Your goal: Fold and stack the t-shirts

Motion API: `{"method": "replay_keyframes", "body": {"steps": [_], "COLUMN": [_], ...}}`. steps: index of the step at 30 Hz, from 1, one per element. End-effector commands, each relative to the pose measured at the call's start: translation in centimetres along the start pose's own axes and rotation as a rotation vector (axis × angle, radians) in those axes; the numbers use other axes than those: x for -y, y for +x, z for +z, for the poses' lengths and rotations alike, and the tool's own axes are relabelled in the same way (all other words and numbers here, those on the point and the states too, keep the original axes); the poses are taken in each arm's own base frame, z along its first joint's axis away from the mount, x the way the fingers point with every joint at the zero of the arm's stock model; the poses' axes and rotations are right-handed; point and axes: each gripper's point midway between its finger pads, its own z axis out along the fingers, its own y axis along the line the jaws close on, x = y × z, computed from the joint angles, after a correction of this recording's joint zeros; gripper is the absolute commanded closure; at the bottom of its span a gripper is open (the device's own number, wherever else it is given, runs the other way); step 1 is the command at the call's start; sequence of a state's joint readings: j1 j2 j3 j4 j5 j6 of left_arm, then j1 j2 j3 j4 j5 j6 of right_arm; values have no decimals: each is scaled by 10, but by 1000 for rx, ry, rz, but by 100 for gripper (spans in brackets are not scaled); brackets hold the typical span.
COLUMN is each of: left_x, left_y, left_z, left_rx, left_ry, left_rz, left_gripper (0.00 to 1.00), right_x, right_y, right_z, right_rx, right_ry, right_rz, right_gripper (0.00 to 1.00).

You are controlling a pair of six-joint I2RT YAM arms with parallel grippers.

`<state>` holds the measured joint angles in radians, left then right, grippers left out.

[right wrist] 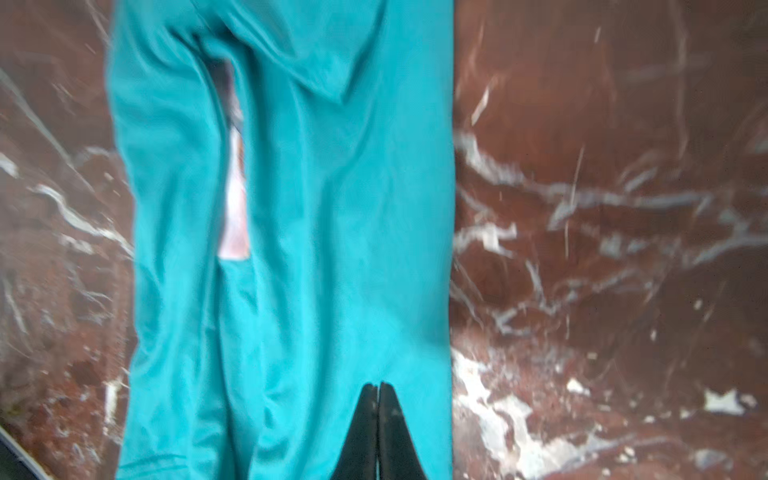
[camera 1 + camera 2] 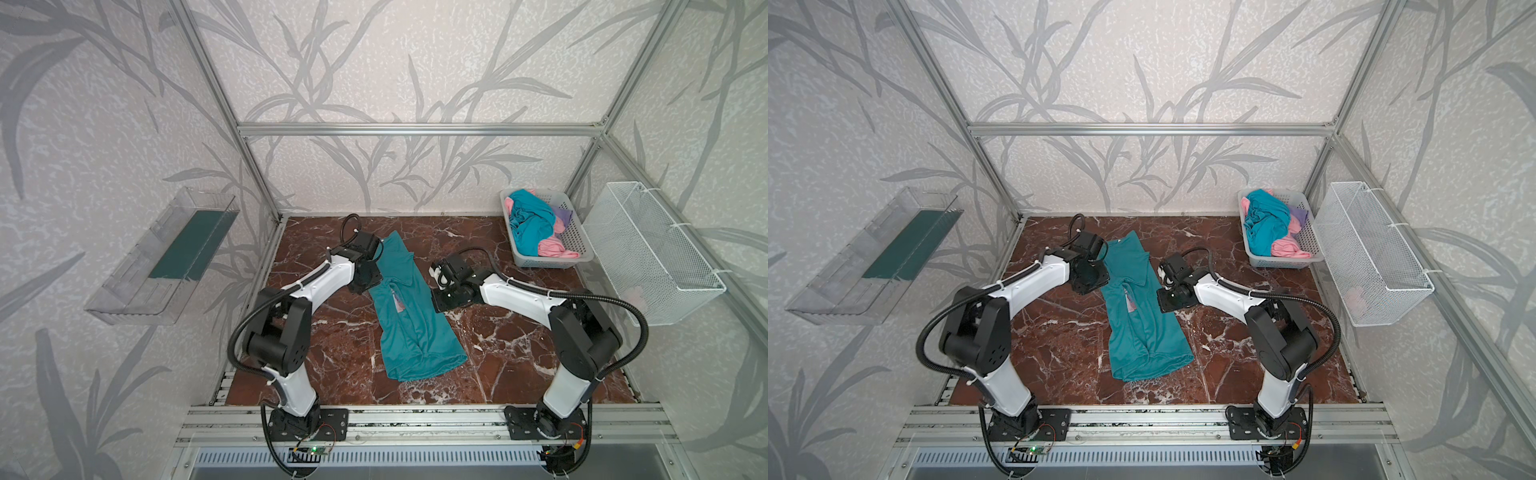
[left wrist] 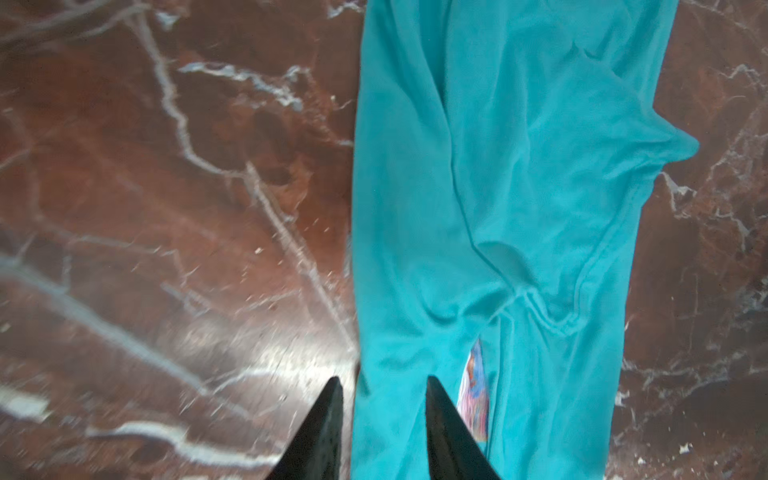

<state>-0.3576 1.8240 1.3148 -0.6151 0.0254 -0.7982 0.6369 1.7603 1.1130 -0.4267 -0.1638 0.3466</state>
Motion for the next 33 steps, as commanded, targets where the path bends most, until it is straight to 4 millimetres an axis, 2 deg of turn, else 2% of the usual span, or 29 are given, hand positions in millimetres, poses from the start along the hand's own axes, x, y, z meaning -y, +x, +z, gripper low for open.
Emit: {"method": "replay_keyframes", "body": {"steps": [1,9,13,16,19,23,26,30,33], "left_x": [21,39,56,73,81,82,73,44,13], "left_y": [-3,-11,-19,-28,-33,-38,-39,-31,-9], "left_z": [20,66,88,100,102,75,37,-19,-42], "left_rx": [-44,-85,-99,-110,-120,-92,-53,16,39], "left_ry": [41,40,69,104,107,120,108,81,58], "left_rz": [32,56,90,122,133,138,142,133,108], "left_gripper": [65,66,66,64,61,59,54,47,40], "right_x": [9,21,22,20,17,13,9,-4,-21], "right_y": [22,61,82,95,103,101,100,103,109], "right_z": [-10,-15,-10,-5,-1,-7,-16,-28,-30], "right_rx": [-23,-76,-120,-147,-166,-150,-132,-114,-104], "right_ry": [32,60,84,94,102,98,77,-8,-126], "right_rz": [-3,8,-21,-49,-69,-82,-89,-91,-93], "right_gripper": [93,93,93,93,93,92,86,71,58]}}
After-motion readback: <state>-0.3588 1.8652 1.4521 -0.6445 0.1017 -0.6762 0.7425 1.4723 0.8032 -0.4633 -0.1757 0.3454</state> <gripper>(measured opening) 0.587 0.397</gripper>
